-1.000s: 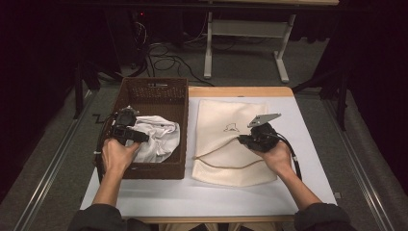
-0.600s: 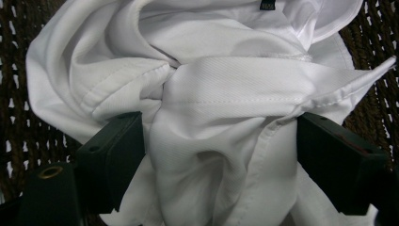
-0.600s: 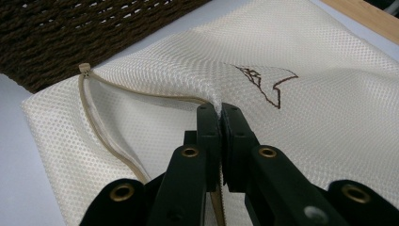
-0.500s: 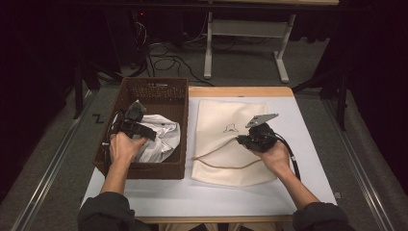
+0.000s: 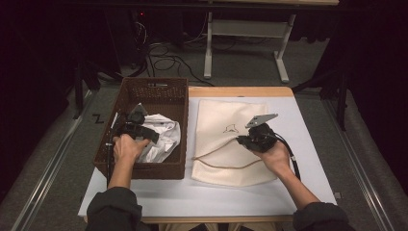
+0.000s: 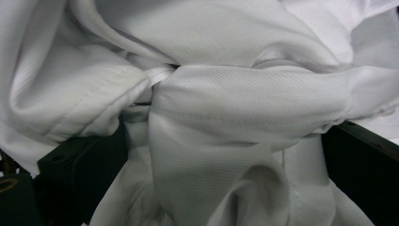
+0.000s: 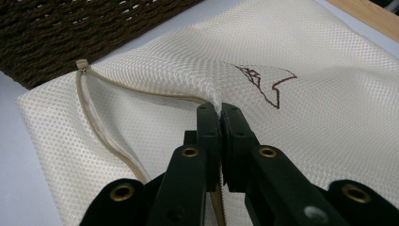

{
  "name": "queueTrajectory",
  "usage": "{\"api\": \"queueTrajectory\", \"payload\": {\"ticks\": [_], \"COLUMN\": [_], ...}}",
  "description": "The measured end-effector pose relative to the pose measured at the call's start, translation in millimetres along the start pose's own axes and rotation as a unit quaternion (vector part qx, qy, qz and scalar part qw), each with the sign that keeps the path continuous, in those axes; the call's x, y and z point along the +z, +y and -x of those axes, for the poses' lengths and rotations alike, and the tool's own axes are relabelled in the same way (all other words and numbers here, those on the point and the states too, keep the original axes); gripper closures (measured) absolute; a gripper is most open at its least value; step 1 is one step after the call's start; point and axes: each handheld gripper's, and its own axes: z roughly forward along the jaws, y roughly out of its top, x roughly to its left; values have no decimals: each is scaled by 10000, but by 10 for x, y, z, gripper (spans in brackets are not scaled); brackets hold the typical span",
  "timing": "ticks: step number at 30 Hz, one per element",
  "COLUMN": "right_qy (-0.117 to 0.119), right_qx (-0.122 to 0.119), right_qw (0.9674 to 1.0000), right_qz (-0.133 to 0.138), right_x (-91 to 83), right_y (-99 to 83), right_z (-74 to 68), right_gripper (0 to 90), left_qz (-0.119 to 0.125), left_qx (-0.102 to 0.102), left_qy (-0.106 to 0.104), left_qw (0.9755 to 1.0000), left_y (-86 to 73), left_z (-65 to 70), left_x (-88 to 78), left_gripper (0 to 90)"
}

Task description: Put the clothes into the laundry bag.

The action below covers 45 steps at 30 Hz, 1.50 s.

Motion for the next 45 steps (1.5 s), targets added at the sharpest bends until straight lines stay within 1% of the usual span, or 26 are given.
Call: {"api": "queueTrajectory", "payload": {"ticks": [1, 4, 6, 7, 8, 10, 11, 12, 15, 17, 23, 24, 27, 28, 29, 30, 31, 32, 34, 35, 37, 38, 40, 42, 45], "right_qy": [-3, -22, -23, -23, -28, -28, -29, -30, -49, -68, -53, -49, -49, -50, -39, -42, -47, -44, -37, -43, -28, -35, -23, -26, -17], "right_qx": [4, -23, -29, -30, -18, -22, -29, -26, -26, -79, -83, -89, -92, -129, -95, -107, -67, -56, -63, -86, -78, -117, -123, -117, -106], "right_qw": [10000, 10000, 10000, 10000, 10000, 10000, 10000, 10000, 10000, 9999, 9999, 9999, 9999, 9999, 9999, 9999, 9999, 10000, 10000, 9999, 9999, 9999, 9999, 9999, 9999], "right_qz": [9, -7, -17, -18, -22, -18, -17, -18, -33, -41, -69, -30, -36, -48, -33, -68, -70, -62, -46, -59, -70, -91, -83, -72, -57], "right_x": [7, 16, 16, 16, 14, 12, 12, 11, 6, 3, 21, 19, 15, 15, 21, 22, 25, 28, 39, 47, 57, 71, 74, 70, 74], "right_y": [2, 4, 6, 7, 8, 8, 8, 7, 6, 8, 3, 5, -1, -7, -12, -17, -21, -22, -23, -24, -26, -27, -25, -27, -38], "right_z": [-5, -9, -10, -9, -11, -11, -10, -10, -20, -22, -21, -25, -30, -23, -23, -17, -18, -19, -22, -24, -30, -38, -45, -48, -42], "right_gripper": [884, 884, 884, 883, 884, 884, 884, 884, 884, 883, 884, 883, 883, 883, 883, 884, 884, 883, 884, 883, 883, 883, 883, 883, 883], "left_qz": [6, -53, -87, -142, -139, -205, -205, -261, -334, -403, -491, -511, -538, -567, -564, -578, -582, -597, -602, -577, -546, -537, -600, -618, -628], "left_qx": [-28, -25, 28, 96, 89, 151, 151, 206, 219, 259, 252, 242, 232, 260, 246, 259, 246, 296, 309, 377, 410, 624, 764, 827, 866], "left_qy": [-16, -24, -9, 9, 20, 38, 38, 55, 72, 87, 42, 60, 74, 74, 67, 56, 22, 28, -7, -16, -14, 120, 192, 217, 230], "left_qw": [10000, 10000, 10000, 9999, 9999, 9997, 9997, 9994, 9992, 9988, 9985, 9984, 9983, 9980, 9981, 9980, 9980, 9978, 9977, 9976, 9977, 9965, 9951, 9944, 9940], "left_y": [-1, -5, -11, -13, -17, -21, -21, -25, -30, -27, -23, -24, -21, -20, -20, -21, -22, -23, -25, -30, -34, -42, -32, -18, -9], "left_z": [3, 8, 17, 19, 34, 44, 44, 53, 78, 84, 90, 96, 103, 104, 111, 117, 127, 129, 149, 162, 172, 201, 222, 234, 231], "left_x": [14, 55, 81, 89, 107, 126, 126, 146, 188, 203, 234, 237, 240, 237, 236, 230, 224, 216, 189, 175, 165, 131, 115, 106, 91], "left_gripper": [19, 2, 0, 0, 0, 0, 0, 0, 0, 0, 0, 2, 14, 22, 30, 45, 68, 96, 157, 216, 335, 408, 504, 558, 607]}}
